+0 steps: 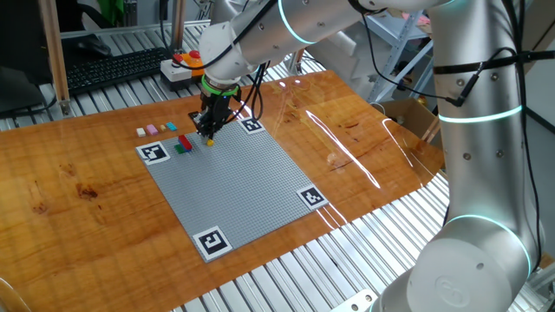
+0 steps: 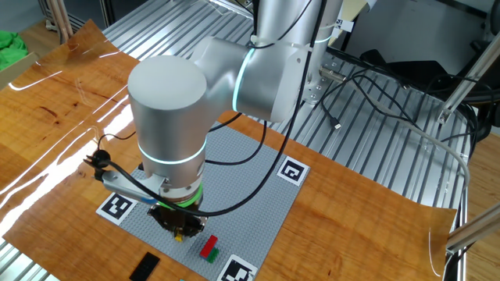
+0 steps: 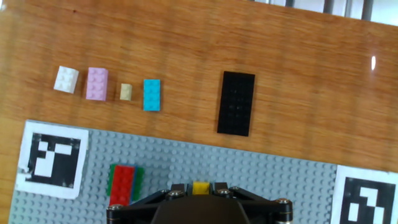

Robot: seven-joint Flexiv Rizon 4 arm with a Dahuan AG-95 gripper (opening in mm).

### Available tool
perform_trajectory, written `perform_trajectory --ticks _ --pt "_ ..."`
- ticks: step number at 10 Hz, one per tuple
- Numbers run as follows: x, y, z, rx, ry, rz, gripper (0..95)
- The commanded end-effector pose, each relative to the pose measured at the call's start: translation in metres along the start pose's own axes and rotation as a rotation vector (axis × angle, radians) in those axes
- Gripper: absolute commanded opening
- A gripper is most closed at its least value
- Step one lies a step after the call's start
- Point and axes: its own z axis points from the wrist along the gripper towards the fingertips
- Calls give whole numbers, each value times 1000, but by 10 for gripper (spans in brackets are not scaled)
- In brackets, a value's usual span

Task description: Stack small Lego blocks one on top of the other

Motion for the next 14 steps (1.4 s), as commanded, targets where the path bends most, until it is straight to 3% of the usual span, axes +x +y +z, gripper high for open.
perform_trajectory --ticks 1,4,6,9,14 --pt "0 0 -1 6 5 8 0" --pt "3 10 -17 -1 24 82 0" --pt "3 23 -30 -9 46 125 0" --pt "2 47 -44 -16 47 193 0" --pt "-6 73 -48 -13 50 255 0"
